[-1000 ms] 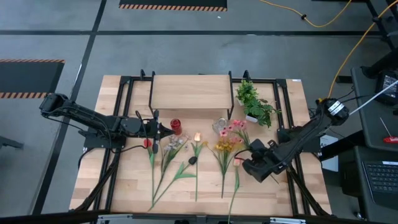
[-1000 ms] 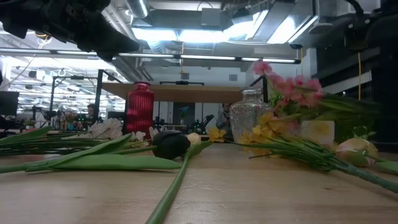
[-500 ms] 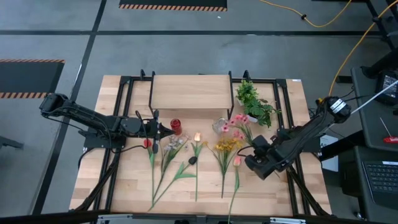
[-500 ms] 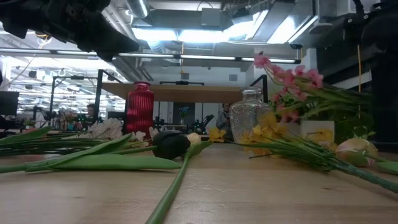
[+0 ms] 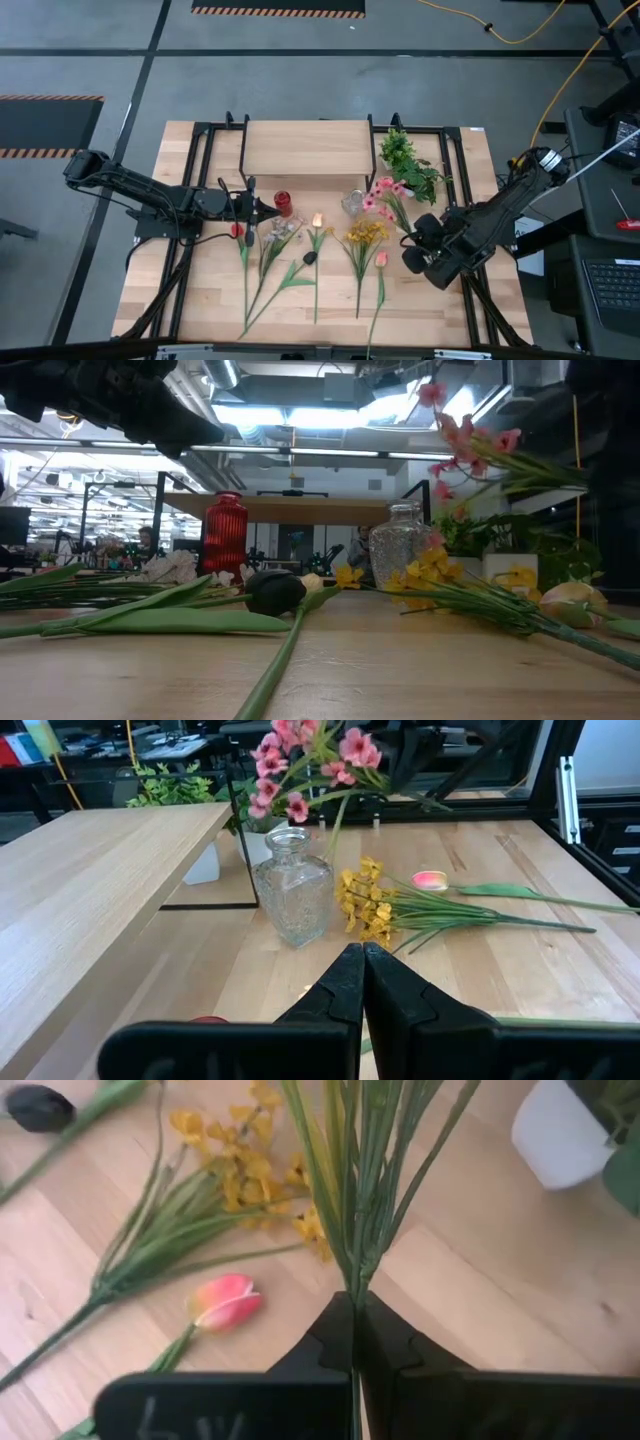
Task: Pick and place flowers into a vace then onto a shelf
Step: Put the pink flowers into the transparent flower vase
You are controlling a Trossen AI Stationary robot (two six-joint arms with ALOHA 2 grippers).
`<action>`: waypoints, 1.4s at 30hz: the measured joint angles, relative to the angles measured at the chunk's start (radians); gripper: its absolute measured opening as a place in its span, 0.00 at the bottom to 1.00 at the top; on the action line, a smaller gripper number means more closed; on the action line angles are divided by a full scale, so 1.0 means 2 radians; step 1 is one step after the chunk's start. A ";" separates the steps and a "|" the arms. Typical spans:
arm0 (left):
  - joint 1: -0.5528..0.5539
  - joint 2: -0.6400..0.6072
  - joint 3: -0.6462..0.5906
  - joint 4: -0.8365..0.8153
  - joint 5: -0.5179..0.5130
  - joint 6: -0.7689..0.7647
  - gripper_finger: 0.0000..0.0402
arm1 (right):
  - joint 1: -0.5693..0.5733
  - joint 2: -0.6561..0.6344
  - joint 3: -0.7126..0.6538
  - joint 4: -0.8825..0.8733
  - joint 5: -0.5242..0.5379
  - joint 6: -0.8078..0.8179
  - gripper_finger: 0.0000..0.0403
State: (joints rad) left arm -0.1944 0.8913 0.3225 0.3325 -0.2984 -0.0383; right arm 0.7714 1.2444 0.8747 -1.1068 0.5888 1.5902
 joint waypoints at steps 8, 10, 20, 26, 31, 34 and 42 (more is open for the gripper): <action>0.000 0.000 0.000 0.000 0.000 0.000 0.01 | 0.029 -0.009 0.000 -0.002 0.004 -0.003 0.01; 0.000 0.000 0.000 0.000 0.000 0.000 0.01 | 0.043 -0.010 0.000 -0.003 0.012 -0.006 0.01; 0.000 0.000 0.000 0.000 0.000 0.000 0.01 | 0.072 -0.015 0.000 0.010 0.116 -0.007 0.00; 0.000 0.000 0.000 0.000 0.000 0.000 0.01 | 0.071 -0.016 0.000 0.067 0.137 -0.078 0.00; 0.000 0.000 0.000 0.000 0.000 0.000 0.01 | 0.066 -0.016 0.000 0.133 0.137 -0.160 0.00; 0.000 0.000 0.000 0.000 0.000 0.000 0.01 | 0.054 -0.016 0.000 0.163 0.137 -0.201 0.00; 0.000 0.000 0.000 0.000 0.000 0.000 0.01 | 0.021 -0.028 -0.021 0.240 0.137 -0.318 0.00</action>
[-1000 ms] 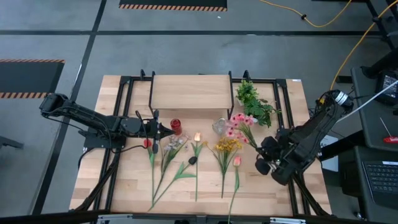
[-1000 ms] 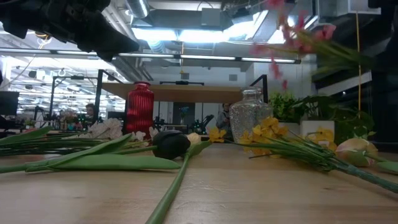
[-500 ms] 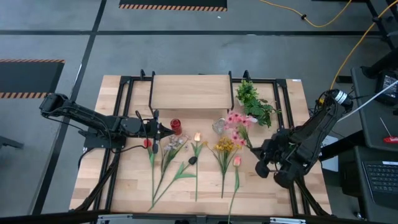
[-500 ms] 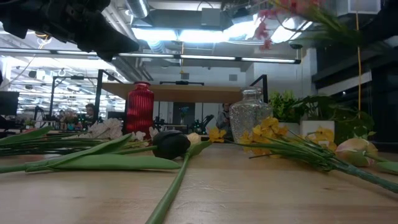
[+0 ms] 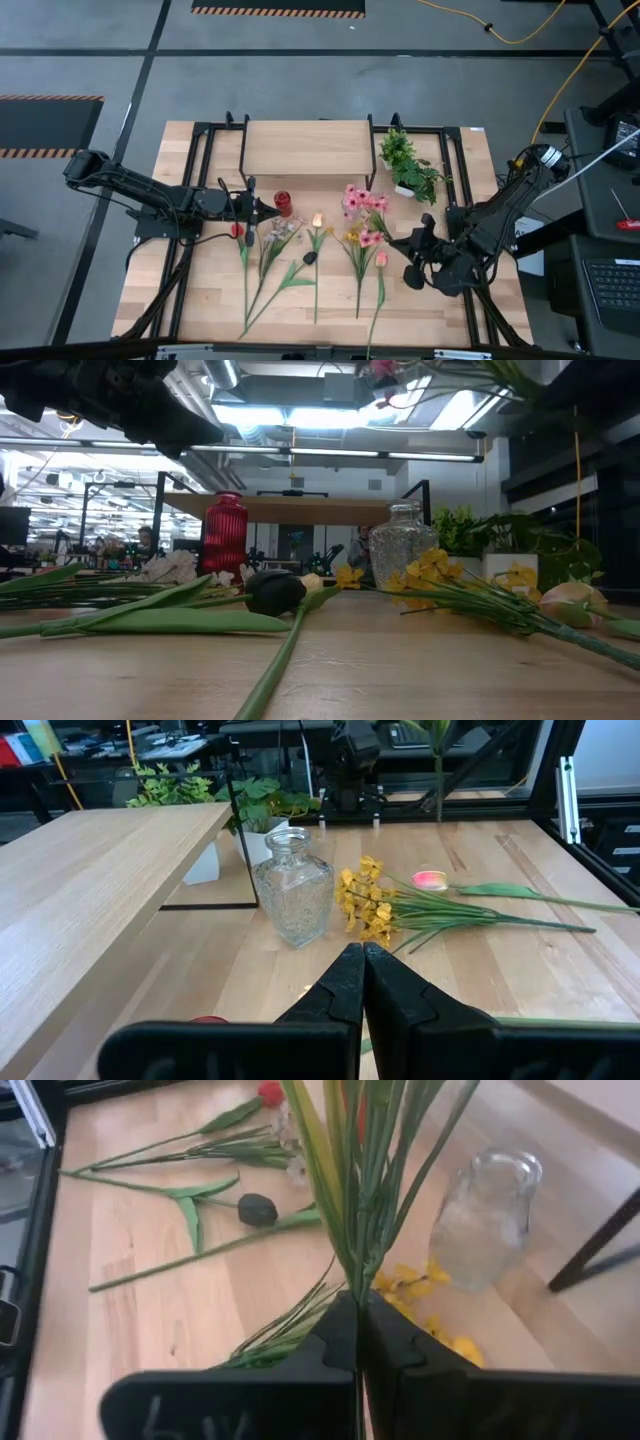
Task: Pick and place flowers into a vace then onto a shelf
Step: Put the pink flowers into the transparent flower vase
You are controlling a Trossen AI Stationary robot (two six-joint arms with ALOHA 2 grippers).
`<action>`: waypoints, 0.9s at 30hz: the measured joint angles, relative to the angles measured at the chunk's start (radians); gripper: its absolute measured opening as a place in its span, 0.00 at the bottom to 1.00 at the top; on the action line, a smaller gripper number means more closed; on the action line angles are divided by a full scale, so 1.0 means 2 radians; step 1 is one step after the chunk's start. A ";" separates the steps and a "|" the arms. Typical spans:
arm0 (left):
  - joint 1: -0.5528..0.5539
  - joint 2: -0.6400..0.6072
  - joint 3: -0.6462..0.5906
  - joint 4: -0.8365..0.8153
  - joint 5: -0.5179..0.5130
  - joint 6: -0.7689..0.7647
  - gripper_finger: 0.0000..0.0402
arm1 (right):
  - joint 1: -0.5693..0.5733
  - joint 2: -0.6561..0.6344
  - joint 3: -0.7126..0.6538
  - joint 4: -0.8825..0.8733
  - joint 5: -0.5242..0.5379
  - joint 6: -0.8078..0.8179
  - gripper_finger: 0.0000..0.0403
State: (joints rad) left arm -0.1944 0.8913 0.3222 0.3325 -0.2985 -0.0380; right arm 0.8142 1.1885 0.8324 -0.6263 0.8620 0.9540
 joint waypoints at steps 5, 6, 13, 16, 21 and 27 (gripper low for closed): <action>0.000 0.000 0.000 0.000 0.000 0.000 0.01 | -0.024 -0.055 -0.067 0.123 -0.022 -0.090 0.00; 0.000 0.000 0.000 0.000 0.000 0.000 0.01 | -0.030 -0.069 -0.079 0.140 -0.026 -0.115 0.00; 0.000 0.000 0.000 0.000 0.000 0.001 0.01 | -0.070 -0.160 -0.140 0.272 -0.026 -0.294 0.00; 0.000 0.000 0.000 0.000 0.000 0.021 0.01 | -0.091 -0.179 -0.169 0.339 -0.026 -0.351 0.00; 0.000 0.000 0.000 0.000 -0.002 0.045 0.01 | -0.134 -0.183 -0.216 0.462 -0.082 -0.432 0.00; 0.000 0.000 0.000 0.000 -0.040 0.044 0.01 | -0.176 -0.183 -0.222 0.543 -0.137 -0.533 0.00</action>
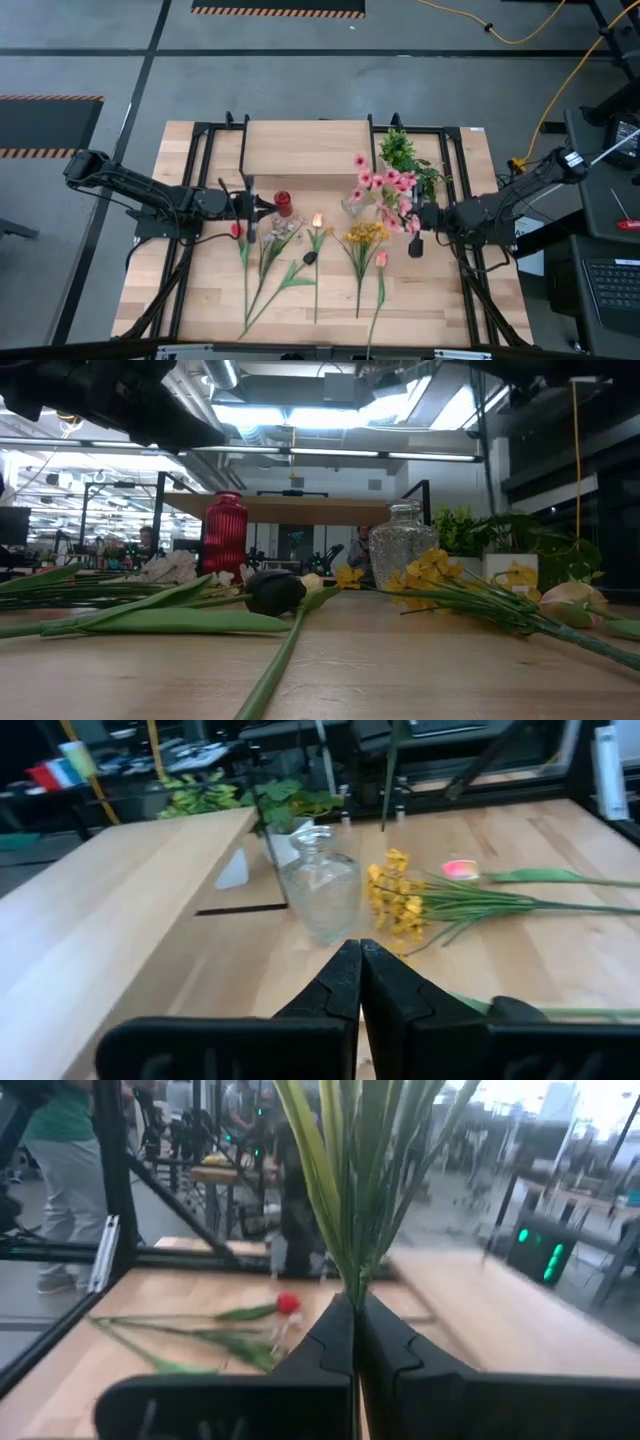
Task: Pick and place flowers into a vace then onto a shelf
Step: Put the pink flowers into the transparent flower vase
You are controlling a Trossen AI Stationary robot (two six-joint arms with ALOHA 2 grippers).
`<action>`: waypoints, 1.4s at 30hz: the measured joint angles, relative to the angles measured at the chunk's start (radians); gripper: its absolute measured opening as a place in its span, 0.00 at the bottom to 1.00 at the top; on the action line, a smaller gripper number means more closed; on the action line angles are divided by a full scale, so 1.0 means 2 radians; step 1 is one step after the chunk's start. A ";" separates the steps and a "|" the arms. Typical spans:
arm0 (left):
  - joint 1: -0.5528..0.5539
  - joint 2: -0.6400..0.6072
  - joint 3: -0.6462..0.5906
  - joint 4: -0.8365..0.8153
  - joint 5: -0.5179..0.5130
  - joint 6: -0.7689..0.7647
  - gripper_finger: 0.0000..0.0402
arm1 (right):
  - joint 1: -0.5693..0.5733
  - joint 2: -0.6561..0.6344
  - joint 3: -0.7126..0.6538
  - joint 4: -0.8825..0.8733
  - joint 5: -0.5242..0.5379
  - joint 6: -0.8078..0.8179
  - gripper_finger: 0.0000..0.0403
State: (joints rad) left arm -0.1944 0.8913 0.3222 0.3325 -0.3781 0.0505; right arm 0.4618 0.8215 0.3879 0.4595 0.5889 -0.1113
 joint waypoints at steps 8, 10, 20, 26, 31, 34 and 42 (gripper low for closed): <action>0.000 0.000 0.000 0.002 -0.031 0.022 0.01 | -0.050 0.009 0.000 0.046 -0.050 -0.009 0.00; 0.000 0.000 0.000 0.005 -0.035 0.030 0.01 | -0.062 0.019 0.000 0.078 -0.051 -0.009 0.00; 0.000 0.000 0.000 0.006 -0.037 0.043 0.01 | -0.115 0.060 0.001 0.181 -0.105 -0.026 0.00; 0.000 0.000 0.000 0.006 -0.037 0.043 0.01 | -0.144 0.060 0.001 0.186 -0.132 -0.014 0.00; 0.000 0.000 0.000 0.006 -0.037 0.043 0.01 | -0.164 0.069 0.001 0.196 -0.137 -0.012 0.00; 0.000 0.000 0.000 0.006 -0.037 0.043 0.01 | -0.174 0.085 0.001 0.210 -0.150 -0.012 0.00; 0.000 0.000 0.000 0.006 -0.038 0.043 0.01 | -0.199 0.137 0.001 0.222 -0.161 0.002 0.00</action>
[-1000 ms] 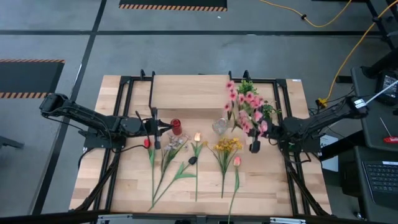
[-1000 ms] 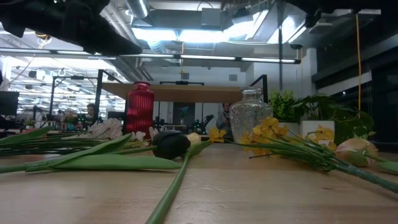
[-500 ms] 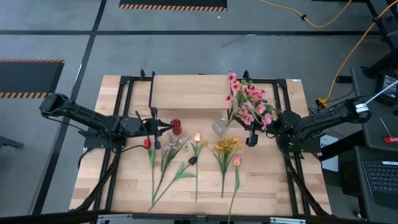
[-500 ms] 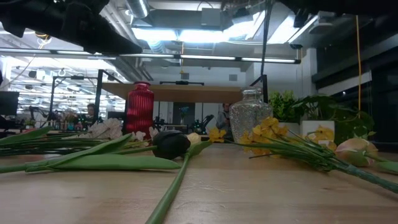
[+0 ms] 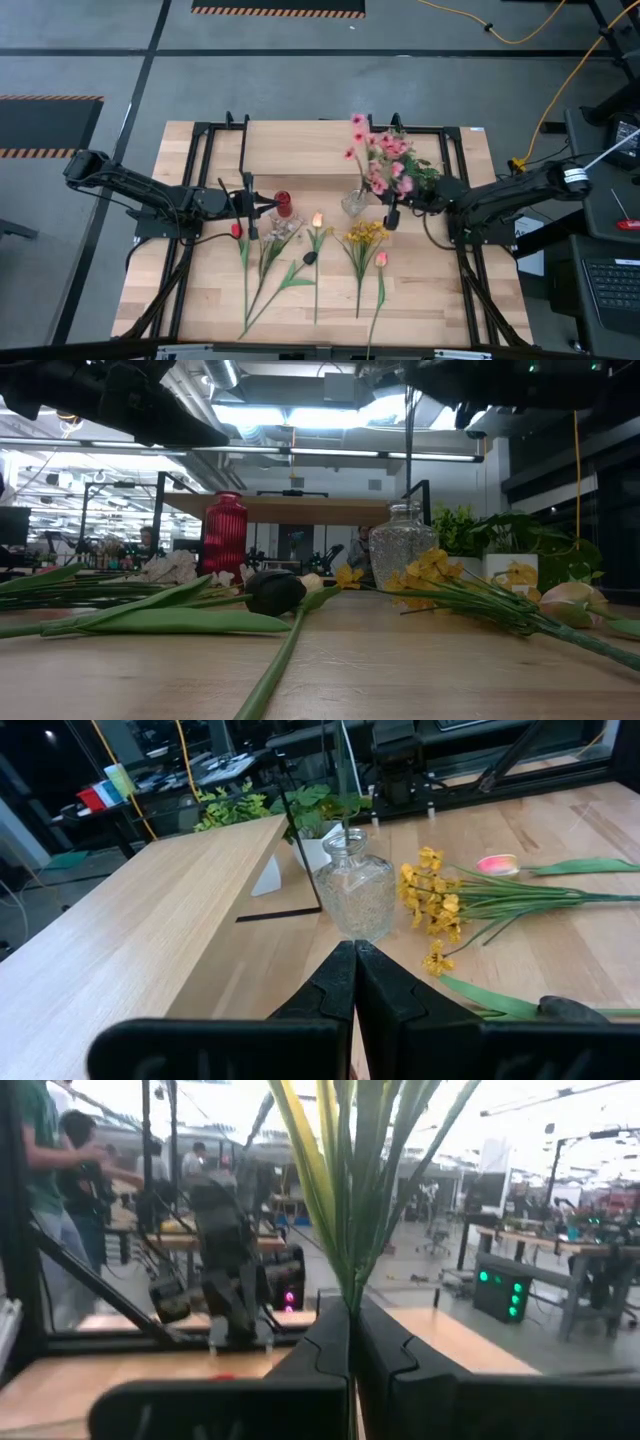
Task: Pick and place flowers into a vace then onto a shelf
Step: Put the pink flowers into the transparent flower vase
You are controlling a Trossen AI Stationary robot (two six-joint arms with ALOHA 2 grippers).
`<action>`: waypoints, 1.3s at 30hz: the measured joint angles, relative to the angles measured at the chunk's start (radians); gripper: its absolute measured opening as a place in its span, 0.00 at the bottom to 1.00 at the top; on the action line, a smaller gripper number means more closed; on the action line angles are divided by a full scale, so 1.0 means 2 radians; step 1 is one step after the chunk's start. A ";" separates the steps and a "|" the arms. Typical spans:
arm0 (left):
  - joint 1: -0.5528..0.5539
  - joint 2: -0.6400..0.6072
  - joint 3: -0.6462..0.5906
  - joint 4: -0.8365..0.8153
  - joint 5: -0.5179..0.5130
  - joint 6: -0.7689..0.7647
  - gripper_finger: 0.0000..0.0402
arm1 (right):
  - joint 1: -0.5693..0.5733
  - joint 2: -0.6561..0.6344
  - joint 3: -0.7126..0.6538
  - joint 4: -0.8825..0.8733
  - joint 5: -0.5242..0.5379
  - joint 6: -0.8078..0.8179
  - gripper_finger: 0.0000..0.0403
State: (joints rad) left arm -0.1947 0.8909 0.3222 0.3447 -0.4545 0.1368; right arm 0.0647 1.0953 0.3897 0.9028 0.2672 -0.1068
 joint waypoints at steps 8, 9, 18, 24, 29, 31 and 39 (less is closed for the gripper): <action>0.000 0.000 0.000 0.000 0.000 0.000 0.01 | -0.009 0.039 0.000 0.003 0.000 0.014 0.00; 0.000 0.000 0.000 0.000 0.000 0.000 0.01 | -0.009 0.043 0.000 0.003 0.000 0.013 0.00; 0.000 0.000 0.000 0.000 0.000 0.000 0.01 | -0.008 0.055 0.000 -0.007 0.000 0.025 0.00; 0.000 0.000 0.000 -0.001 0.000 0.000 0.01 | -0.008 0.055 -0.002 -0.023 0.000 0.032 0.00; 0.000 0.000 0.000 -0.001 0.000 0.000 0.01 | -0.009 0.071 -0.002 -0.021 0.002 0.030 0.00; 0.000 0.000 0.000 -0.001 0.000 0.000 0.01 | -0.008 0.083 -0.002 -0.016 0.013 0.027 0.00; 0.000 0.000 0.000 -0.002 0.000 0.000 0.01 | -0.009 0.121 -0.002 0.007 0.027 0.024 0.00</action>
State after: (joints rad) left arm -0.1944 0.8909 0.3222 0.3412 -0.4549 0.1371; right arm 0.0475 1.3376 0.3859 0.9162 0.3202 -0.0589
